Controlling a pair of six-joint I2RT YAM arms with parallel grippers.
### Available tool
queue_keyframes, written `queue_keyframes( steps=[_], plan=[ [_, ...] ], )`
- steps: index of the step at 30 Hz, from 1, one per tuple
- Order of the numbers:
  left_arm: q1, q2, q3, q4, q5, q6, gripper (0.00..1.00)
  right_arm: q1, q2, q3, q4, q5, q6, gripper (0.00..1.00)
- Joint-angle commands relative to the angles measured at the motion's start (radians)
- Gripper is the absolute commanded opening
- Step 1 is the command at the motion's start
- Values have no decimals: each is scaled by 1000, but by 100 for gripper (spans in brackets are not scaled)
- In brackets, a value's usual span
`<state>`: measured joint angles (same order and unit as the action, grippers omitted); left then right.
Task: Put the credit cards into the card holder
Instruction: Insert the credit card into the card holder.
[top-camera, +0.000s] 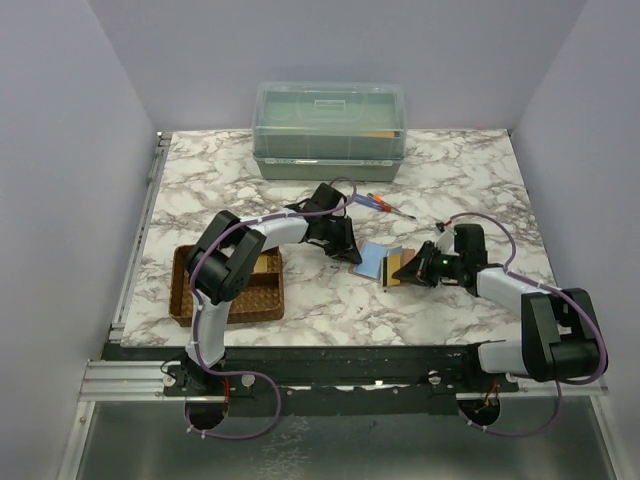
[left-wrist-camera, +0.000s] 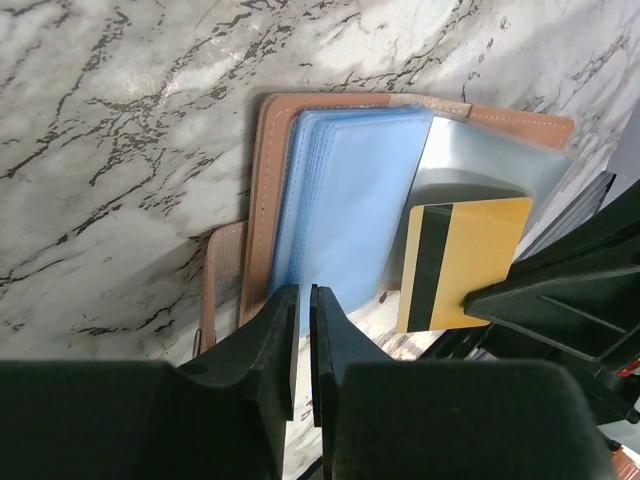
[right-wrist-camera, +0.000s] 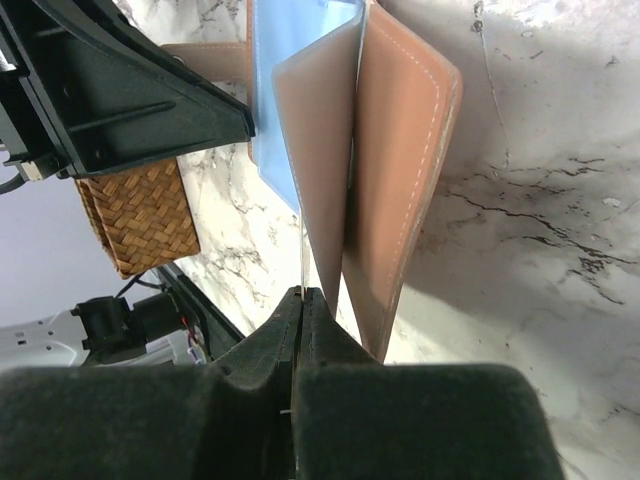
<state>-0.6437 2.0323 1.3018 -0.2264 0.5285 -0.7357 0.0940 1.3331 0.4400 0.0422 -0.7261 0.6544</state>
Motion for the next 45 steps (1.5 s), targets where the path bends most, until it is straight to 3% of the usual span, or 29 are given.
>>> queue_keyframes(
  steps=[1, 22, 45],
  plan=[
    [0, 19, 2, -19, -37, 15, 15, -11, 29, -16, 52, -43, -3, 0],
    [0, 26, 5, -34, -41, 17, 14, -26, 39, -29, 45, -26, -21, 0],
    [-5, 37, 8, -35, -34, 14, 13, -29, 241, 11, 296, -90, 15, 0]
  ],
)
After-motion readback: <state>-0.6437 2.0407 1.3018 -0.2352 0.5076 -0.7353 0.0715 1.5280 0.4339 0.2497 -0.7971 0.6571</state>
